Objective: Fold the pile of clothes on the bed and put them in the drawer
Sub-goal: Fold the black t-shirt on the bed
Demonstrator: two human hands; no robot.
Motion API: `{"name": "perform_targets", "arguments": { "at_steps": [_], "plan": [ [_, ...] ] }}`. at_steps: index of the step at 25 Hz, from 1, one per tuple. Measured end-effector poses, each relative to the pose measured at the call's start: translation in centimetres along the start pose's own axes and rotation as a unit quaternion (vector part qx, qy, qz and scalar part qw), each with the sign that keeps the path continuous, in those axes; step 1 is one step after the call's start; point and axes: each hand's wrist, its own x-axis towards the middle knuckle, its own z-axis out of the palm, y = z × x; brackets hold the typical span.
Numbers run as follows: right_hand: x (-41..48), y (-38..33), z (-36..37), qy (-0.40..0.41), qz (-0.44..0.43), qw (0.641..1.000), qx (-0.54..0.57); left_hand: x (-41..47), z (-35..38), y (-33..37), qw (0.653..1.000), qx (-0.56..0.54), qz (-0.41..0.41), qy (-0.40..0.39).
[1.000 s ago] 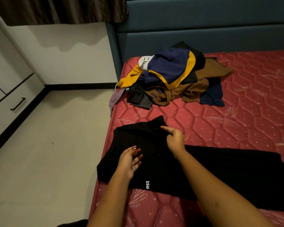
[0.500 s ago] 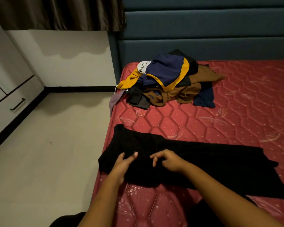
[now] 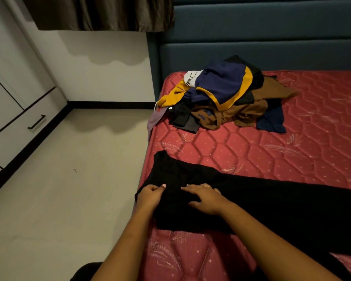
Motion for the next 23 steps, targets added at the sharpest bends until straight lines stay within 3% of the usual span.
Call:
{"name": "perform_targets", "arguments": {
  "at_steps": [8, 11, 13, 19, 21, 23],
  "plan": [
    [3.7, 1.3, -0.8, 0.188, 0.101, 0.977, -0.007, 7.5, 1.8, 6.9, 0.994, 0.089, 0.070, -0.006],
    [4.3, 3.4, -0.2, 0.228, 0.157, 0.961, -0.025, 9.1, 2.6, 8.0, 0.986, -0.093, 0.121, 0.064],
    [4.6, 4.7, 0.2, 0.242, 0.182, 0.953, -0.009, 9.7, 2.5, 7.7, 0.971, -0.183, 0.105, 0.109],
    [2.8, 11.0, -1.4, 0.250, 0.210, 0.942, -0.079, 11.8, 3.4, 7.0, 0.988, -0.122, 0.035, 0.091],
    [-0.1, 15.5, -2.4, 0.255, 0.289, 0.921, -0.061, 10.8, 3.5, 7.8, 0.985, -0.141, 0.029, 0.094],
    [-4.4, 20.4, -3.1, 0.262, 0.396, 0.880, -0.012, 8.0, 4.3, 8.6, 0.983, -0.049, 0.034, 0.171]
  ]
}}
